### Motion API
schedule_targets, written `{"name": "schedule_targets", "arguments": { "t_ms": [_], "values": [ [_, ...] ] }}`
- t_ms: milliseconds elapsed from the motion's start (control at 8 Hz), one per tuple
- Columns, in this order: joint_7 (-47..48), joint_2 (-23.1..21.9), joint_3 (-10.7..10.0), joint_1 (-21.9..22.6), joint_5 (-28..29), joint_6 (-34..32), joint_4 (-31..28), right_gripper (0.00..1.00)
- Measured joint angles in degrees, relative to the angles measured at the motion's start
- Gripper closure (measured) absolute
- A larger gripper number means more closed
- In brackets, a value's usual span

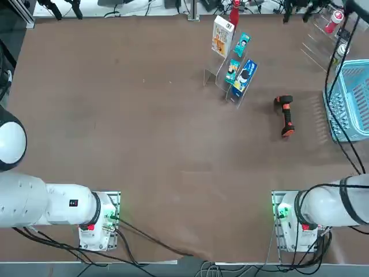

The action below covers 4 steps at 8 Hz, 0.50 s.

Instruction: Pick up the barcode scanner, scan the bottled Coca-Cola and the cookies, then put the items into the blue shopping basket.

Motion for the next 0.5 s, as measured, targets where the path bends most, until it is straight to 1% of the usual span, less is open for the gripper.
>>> {"name": "schedule_targets", "arguments": {
  "t_ms": [125,375,500],
  "values": [
    [-0.45,3.53,0.05,1.76,0.8,0.1,5.18,0.0],
    [-0.49,12.53,0.12,5.52,0.94,0.74,16.52,0.0],
    [-0.49,16.97,0.11,6.77,0.94,1.72,21.29,0.0]
  ]
}}
